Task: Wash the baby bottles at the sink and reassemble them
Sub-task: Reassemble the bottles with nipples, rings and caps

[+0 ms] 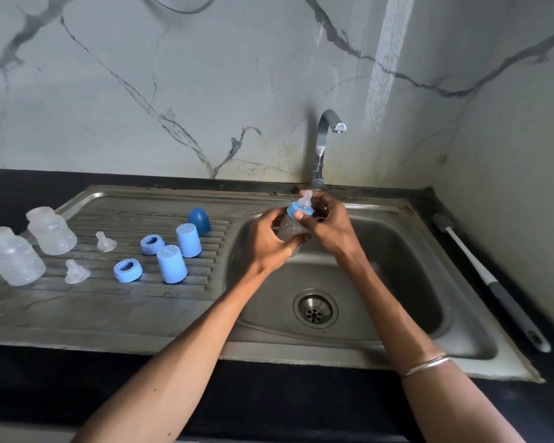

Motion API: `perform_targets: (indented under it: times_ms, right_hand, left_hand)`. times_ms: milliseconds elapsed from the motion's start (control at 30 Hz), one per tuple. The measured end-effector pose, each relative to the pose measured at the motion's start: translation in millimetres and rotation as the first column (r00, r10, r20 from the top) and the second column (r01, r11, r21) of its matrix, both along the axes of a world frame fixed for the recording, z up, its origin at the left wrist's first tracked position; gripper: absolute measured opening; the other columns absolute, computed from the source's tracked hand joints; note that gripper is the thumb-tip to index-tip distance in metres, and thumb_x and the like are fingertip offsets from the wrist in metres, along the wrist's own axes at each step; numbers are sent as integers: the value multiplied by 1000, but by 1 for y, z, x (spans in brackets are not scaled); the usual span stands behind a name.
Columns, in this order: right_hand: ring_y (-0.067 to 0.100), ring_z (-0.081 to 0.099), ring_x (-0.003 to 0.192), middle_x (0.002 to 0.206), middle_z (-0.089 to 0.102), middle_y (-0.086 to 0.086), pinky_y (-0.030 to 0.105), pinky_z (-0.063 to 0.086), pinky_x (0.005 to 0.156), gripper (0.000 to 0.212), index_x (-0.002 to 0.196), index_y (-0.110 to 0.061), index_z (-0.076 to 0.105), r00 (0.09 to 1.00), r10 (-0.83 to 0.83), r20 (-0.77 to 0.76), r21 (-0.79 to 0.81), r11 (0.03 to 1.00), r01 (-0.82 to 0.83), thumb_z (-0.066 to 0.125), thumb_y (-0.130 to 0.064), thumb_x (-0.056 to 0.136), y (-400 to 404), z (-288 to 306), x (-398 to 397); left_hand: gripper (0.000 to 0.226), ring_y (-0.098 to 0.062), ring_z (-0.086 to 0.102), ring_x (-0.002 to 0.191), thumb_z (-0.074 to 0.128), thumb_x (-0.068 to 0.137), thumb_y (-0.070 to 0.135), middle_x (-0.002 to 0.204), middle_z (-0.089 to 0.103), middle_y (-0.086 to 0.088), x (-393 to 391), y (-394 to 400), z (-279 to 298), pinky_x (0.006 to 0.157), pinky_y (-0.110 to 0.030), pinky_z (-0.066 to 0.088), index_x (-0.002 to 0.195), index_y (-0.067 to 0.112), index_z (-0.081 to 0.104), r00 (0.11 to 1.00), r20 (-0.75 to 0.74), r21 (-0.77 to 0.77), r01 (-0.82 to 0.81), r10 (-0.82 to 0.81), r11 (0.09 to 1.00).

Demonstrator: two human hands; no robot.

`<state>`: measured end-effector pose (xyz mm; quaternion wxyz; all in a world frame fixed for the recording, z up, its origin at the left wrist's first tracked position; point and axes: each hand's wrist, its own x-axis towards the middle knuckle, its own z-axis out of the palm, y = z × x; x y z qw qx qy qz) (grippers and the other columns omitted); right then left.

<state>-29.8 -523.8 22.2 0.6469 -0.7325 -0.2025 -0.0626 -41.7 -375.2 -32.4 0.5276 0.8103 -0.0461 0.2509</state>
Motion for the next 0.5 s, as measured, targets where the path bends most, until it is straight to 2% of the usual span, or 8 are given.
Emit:
perform_targets:
  times_ms: [100,267,400,433,500]
  right_hand:
    - [13,67,103,111,70,1,34,56,89,49,124,-16,61,998,-60,3,4,998,60,79,-21,79,5,-2,1]
    - [10,66,106,114,70,0,29,54,89,49,126,-20,58,996,-68,50,39,997,66,78,-26,81,7,-1,-4]
    - [8,63,111,120,68,-4,28,55,87,38,127,-21,60,996,-76,38,145,987,69,61,-41,93,18,-6,-5]
    - [8,63,111,120,68,-5,26,55,83,36,126,-22,61,994,-99,39,129,987,93,54,-42,97,22,-9,-2]
    - [11,66,105,114,70,-3,26,53,78,29,121,-19,64,991,-132,26,25,991,131,52,-33,99,35,-14,10]
  left_hand:
    - [52,-1,71,86,85,60,58,95,74,18,-5,-4,4,75,-36,61,106,47,63,997,24,-9,-67,67,998]
    - [55,-3,71,87,85,62,56,97,74,16,-11,-3,14,75,-37,61,111,41,65,995,68,-15,-75,76,997]
    - [50,-6,71,86,89,65,42,96,74,10,-20,3,29,75,-36,60,108,29,69,985,141,-52,-90,97,995]
    - [49,-6,70,85,91,65,35,96,73,8,-21,7,32,75,-35,59,107,25,70,980,163,-65,-109,118,992]
    - [47,-9,70,84,91,64,28,94,73,6,-23,18,34,76,-36,59,105,23,69,969,181,-107,-149,167,983]
